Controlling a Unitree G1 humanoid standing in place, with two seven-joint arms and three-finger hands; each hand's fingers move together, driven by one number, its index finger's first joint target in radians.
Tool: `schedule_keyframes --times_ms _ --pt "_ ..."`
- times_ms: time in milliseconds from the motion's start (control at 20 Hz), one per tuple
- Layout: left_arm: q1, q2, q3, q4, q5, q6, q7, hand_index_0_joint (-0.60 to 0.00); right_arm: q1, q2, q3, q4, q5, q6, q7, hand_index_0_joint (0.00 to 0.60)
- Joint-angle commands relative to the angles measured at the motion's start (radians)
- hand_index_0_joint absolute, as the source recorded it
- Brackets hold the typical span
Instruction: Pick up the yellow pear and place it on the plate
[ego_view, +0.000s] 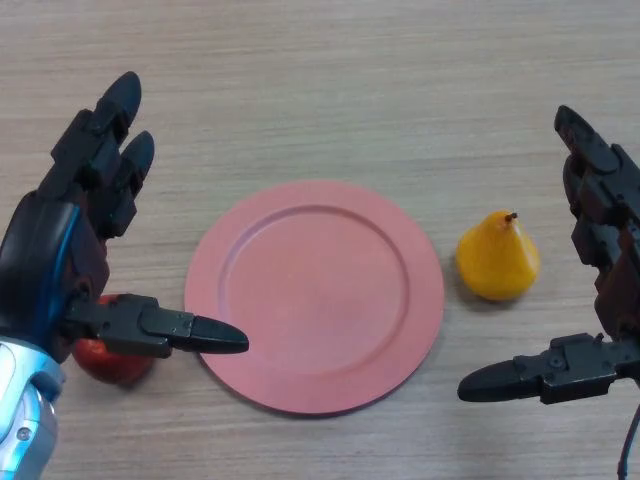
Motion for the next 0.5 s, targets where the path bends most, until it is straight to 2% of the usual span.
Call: schedule_keyframes --times_ms 50,200,350,500 --pt "-0.025 0.021 0.042 -0.040 -0.005 -0.182 0.006 0.000 -0.026 -0.015 -0.020 -0.063 0.025 -0.104 0.002 0.000" --pt "-0.029 0.029 0.056 -0.053 -0.009 -0.152 -0.005 0.000 -0.019 -0.014 -0.020 -0.059 0.019 -0.117 0.003 0.000" --pt "-0.021 0.025 0.053 -0.042 -0.006 -0.184 -0.006 0.000 -0.034 -0.018 -0.020 -0.028 0.003 -0.131 0.011 0.000" --pt "-0.013 0.030 0.080 -0.038 -0.029 -0.158 -0.018 0.000 -0.092 -0.025 -0.042 0.084 -0.032 -0.205 0.025 0.000"
